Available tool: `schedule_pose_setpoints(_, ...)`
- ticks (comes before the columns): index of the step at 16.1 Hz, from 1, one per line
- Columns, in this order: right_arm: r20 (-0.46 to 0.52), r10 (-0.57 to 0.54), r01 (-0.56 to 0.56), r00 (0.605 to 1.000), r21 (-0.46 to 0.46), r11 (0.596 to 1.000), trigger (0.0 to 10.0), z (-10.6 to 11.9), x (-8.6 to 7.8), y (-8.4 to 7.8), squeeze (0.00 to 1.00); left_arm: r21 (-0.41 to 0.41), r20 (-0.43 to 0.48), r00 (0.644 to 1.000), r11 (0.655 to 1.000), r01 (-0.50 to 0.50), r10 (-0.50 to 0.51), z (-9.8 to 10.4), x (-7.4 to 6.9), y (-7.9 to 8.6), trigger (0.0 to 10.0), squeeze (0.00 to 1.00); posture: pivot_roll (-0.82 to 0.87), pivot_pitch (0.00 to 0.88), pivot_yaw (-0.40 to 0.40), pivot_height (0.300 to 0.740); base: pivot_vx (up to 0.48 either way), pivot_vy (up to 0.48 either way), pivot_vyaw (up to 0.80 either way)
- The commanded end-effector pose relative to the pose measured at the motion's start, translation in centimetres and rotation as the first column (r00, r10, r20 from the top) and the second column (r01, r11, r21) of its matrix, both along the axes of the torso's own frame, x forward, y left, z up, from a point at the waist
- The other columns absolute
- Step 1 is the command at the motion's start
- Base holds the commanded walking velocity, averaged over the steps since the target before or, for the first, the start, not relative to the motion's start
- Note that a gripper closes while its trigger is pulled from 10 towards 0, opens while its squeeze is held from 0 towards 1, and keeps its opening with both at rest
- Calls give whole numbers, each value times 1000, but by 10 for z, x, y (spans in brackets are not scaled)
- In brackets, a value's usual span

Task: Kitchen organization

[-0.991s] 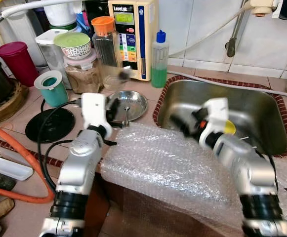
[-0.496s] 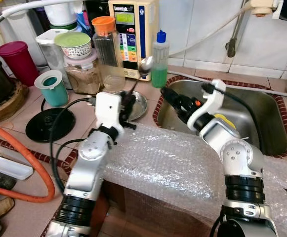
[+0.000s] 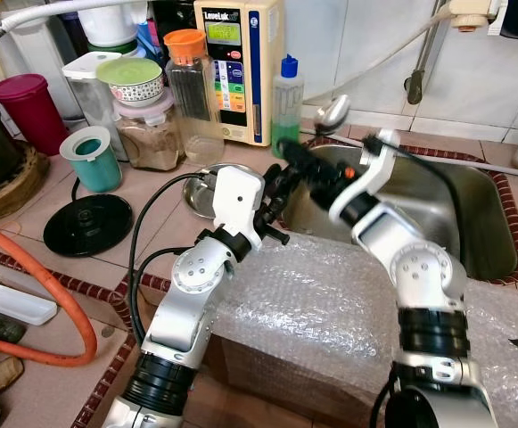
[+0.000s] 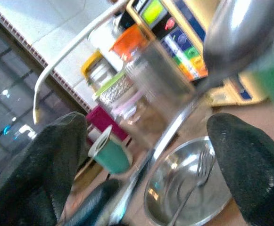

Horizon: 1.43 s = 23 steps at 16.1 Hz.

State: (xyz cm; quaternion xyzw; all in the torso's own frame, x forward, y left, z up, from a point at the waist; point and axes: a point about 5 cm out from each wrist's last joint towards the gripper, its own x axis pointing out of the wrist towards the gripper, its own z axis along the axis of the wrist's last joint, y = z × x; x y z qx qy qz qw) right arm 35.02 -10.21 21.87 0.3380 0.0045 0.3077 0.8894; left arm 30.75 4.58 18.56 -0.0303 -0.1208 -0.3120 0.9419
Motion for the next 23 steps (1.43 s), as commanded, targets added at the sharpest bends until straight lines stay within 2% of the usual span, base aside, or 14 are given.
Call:
schedule_pose_setpoints(1, 13, -35, 35, 999, -14, 999, 3608, 5, 4, -3, 0, -4, 53, 998, 1000, 16, -15, 12, -1, -2, 0, 0, -16, 0, 59, 740, 0, 0, 0)
schedule_pose_setpoints(2, 6, -71, 71, 997, -1, 997, 0, 6, 8, -8, 0, -7, 57, 998, 1000, 20, -19, 13, -1, -2, 0, 0, -13, 0, 58, 740, 0, 0, 0)
schedule_pose_setpoints(6, -42, -133, 134, 990, 9, 991, 0, 3, 13, -16, 0, -18, 62, 998, 999, 30, -28, 14, -3, -2, 0, 0, -13, 0, 55, 740, 0, 0, 0)
schedule_pose_setpoints(9, -78, -141, 142, 987, 5, 990, 0, -4, 16, -16, 0, -21, 62, 997, 999, 36, -34, 14, -4, -3, 0, 0, -13, 0, 55, 740, 0, 0, 0)
schedule_pose_setpoints(14, -66, -52, 55, 996, 43, 998, 0, 1, 12, -5, 0, -24, 66, 997, 999, 46, -44, 14, -4, -5, 0, 0, -16, 0, 53, 740, 0, 0, 0)
schedule_pose_setpoints(21, -46, -10, 13, 999, 57, 998, 0, 4, 9, -3, 0, -23, 57, 998, 999, 37, -36, 11, -3, -5, 0, 0, -21, 0, 50, 740, 0, 0, 0)
schedule_pose_setpoints(22, -48, -23, 26, 999, 56, 998, 0, 4, 10, -5, 0, -21, 55, 998, 999, 35, -34, 10, -3, -4, 1765, 0, -21, 0, 50, 740, 0, 0, 0)
schedule_pose_setpoints(23, -48, -23, 26, 999, 56, 998, 0, 4, 10, -5, 0, -21, 55, 998, 999, 35, -34, 10, -3, -4, 1765, 0, -21, 0, 50, 740, 0, 0, 0)
